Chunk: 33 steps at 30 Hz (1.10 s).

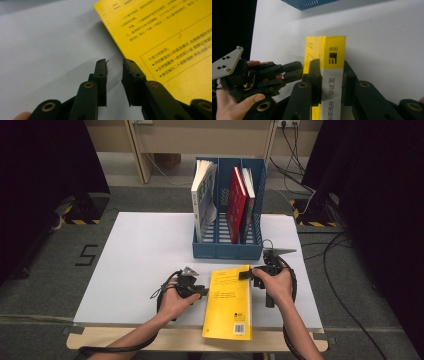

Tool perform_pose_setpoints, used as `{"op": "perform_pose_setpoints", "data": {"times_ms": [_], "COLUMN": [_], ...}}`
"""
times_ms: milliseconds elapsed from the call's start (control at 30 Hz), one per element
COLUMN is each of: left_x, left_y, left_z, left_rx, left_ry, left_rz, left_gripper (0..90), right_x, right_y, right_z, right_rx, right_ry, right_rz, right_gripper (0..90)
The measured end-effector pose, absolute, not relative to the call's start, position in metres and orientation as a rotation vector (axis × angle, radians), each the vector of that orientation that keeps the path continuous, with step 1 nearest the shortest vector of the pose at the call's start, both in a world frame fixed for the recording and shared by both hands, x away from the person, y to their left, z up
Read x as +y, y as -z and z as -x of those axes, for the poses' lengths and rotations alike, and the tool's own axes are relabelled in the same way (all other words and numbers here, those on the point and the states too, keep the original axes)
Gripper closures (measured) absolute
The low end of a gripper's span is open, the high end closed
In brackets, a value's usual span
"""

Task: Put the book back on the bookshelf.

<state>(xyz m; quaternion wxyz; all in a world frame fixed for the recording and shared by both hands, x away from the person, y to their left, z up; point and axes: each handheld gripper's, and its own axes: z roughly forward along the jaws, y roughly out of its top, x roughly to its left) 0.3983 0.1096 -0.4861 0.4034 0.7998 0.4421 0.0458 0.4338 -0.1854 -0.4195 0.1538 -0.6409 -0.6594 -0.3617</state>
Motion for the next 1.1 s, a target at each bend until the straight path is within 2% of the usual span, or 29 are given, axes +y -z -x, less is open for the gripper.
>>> {"op": "perform_pose_setpoints", "data": {"times_ms": [800,1100], "left_x": [0.129,0.131], "left_y": [0.480,0.480], "left_z": [-0.398,-0.397], "left_rx": [1.126,1.126], "left_ry": [-0.219,-0.215], "left_rz": [-1.981,-1.982], "left_gripper": [50.3,50.1], "right_x": [-0.209,-0.215], "right_y": [0.381,0.373], "right_z": [-0.430,-0.427], "right_rx": [-1.895,-1.897], "right_ry": [1.184,1.220], "right_rz": [1.892,1.906], "right_gripper": [76.0,76.1]}}
